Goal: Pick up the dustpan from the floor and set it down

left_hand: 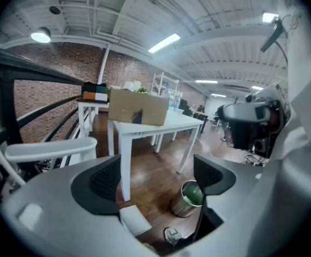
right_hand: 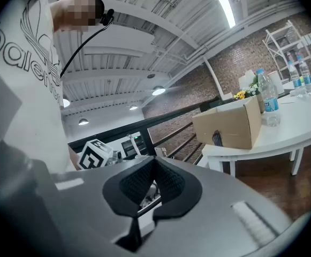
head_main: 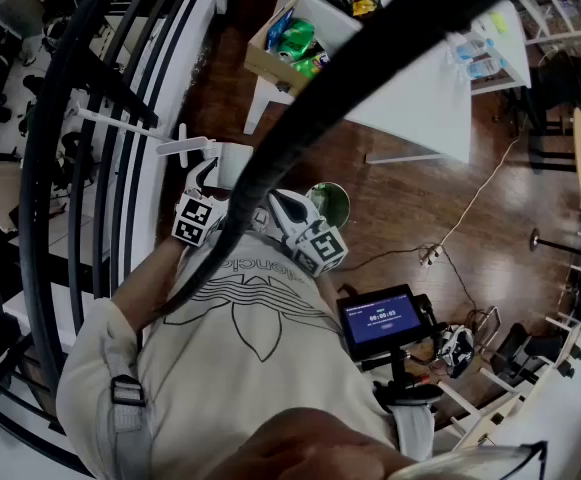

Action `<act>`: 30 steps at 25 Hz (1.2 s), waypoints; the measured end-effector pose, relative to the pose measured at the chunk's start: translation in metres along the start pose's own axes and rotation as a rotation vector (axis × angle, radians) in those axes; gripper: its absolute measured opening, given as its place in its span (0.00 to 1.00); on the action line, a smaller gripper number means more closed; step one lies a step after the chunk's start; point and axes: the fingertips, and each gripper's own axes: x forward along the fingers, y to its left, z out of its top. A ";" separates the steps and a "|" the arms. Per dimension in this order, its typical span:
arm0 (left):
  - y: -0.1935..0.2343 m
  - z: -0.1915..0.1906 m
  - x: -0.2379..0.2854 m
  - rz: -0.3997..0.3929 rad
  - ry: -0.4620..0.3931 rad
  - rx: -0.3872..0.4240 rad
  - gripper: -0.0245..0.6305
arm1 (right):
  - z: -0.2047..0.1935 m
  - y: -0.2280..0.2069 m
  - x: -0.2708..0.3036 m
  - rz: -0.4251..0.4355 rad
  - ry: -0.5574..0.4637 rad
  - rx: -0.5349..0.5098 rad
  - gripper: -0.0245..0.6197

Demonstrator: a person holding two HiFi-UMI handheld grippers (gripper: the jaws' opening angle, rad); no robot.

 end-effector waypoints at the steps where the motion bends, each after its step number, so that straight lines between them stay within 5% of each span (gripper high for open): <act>1: 0.009 -0.007 0.000 0.041 0.028 0.008 0.73 | 0.002 0.001 0.000 0.000 -0.003 0.002 0.04; 7: 0.067 -0.037 -0.004 0.248 0.112 0.019 0.77 | 0.002 0.019 -0.012 0.007 0.017 0.026 0.04; 13: 0.135 -0.037 0.024 0.249 0.110 0.032 0.77 | -0.007 0.036 0.009 -0.028 0.095 0.077 0.04; 19: 0.148 -0.048 0.058 0.209 0.176 0.112 0.72 | -0.021 0.033 -0.004 -0.078 0.125 0.107 0.04; 21: 0.152 -0.060 0.064 0.231 0.235 0.136 0.56 | -0.024 0.030 -0.011 -0.098 0.124 0.111 0.04; 22: 0.155 -0.062 0.064 0.253 0.254 0.139 0.25 | -0.024 0.029 -0.013 -0.106 0.123 0.116 0.04; 23: 0.157 -0.061 0.063 0.270 0.263 0.126 0.14 | -0.024 0.029 -0.015 -0.111 0.122 0.121 0.04; 26: 0.147 -0.049 0.057 0.260 0.242 0.047 0.13 | -0.023 0.027 -0.020 -0.119 0.121 0.120 0.04; 30: 0.125 -0.008 0.042 0.242 0.137 0.038 0.14 | -0.019 0.023 -0.018 -0.110 0.084 0.102 0.04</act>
